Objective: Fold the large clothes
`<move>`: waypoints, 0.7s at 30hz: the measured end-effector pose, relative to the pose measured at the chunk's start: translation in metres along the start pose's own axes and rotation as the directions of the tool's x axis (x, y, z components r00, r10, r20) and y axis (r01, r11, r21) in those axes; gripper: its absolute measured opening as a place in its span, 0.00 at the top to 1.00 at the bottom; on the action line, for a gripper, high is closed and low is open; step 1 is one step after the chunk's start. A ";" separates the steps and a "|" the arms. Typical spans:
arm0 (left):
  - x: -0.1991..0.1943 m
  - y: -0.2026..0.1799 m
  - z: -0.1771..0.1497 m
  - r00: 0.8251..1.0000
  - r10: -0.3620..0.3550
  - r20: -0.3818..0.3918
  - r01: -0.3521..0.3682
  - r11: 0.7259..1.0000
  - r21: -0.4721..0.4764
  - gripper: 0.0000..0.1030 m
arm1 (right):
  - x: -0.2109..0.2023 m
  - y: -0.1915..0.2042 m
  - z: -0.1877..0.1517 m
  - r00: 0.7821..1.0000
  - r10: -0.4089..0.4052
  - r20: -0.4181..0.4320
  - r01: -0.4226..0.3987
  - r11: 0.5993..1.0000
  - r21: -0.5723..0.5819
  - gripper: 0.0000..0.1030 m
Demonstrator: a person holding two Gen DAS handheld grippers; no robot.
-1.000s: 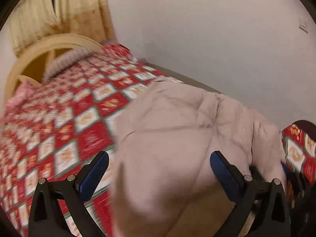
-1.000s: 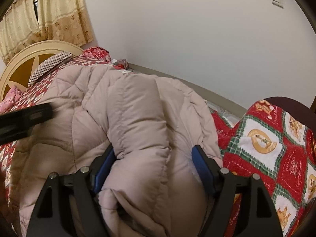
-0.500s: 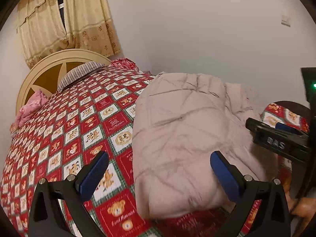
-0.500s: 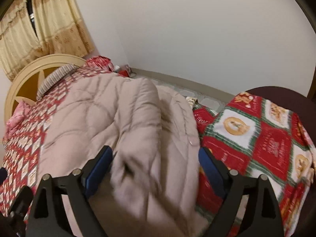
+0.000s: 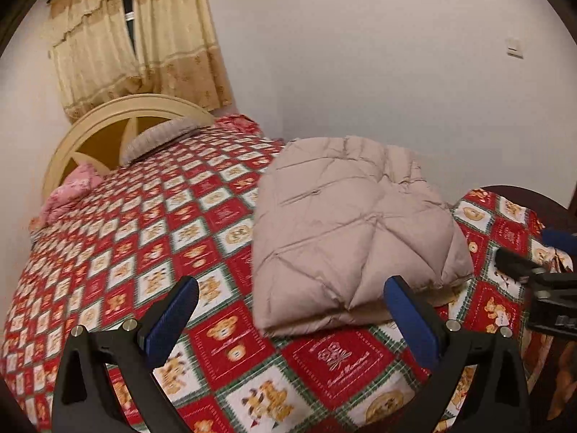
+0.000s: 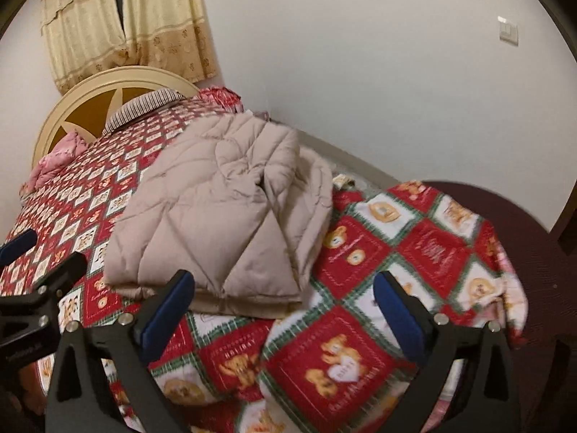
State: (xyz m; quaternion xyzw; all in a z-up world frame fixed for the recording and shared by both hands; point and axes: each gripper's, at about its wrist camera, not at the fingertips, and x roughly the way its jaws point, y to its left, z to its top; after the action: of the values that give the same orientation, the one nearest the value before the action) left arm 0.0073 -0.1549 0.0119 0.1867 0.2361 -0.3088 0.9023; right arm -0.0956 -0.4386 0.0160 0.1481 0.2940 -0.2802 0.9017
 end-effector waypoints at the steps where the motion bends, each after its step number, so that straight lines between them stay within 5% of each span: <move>1: -0.003 0.001 0.000 1.000 0.006 0.002 -0.006 1.000 -0.004 0.01 | -0.009 0.000 0.000 1.000 -0.003 0.021 0.003 1.000 -0.011 0.01; 11: -0.058 0.018 0.010 0.997 0.006 0.083 0.002 0.995 -0.096 0.01 | -0.080 0.014 0.017 0.960 0.045 0.276 -0.036 0.999 -0.034 0.00; 21: -0.104 0.025 0.018 0.976 0.050 0.213 -0.029 0.994 -0.101 0.01 | -0.107 0.032 0.016 0.927 0.086 0.364 -0.074 0.996 -0.047 0.00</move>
State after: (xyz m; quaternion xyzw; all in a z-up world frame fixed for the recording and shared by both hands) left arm -0.0440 -0.0966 0.0875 0.1126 0.1479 -0.2974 0.9365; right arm -0.1411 -0.3748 0.0978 0.0907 0.1190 -0.2611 0.9536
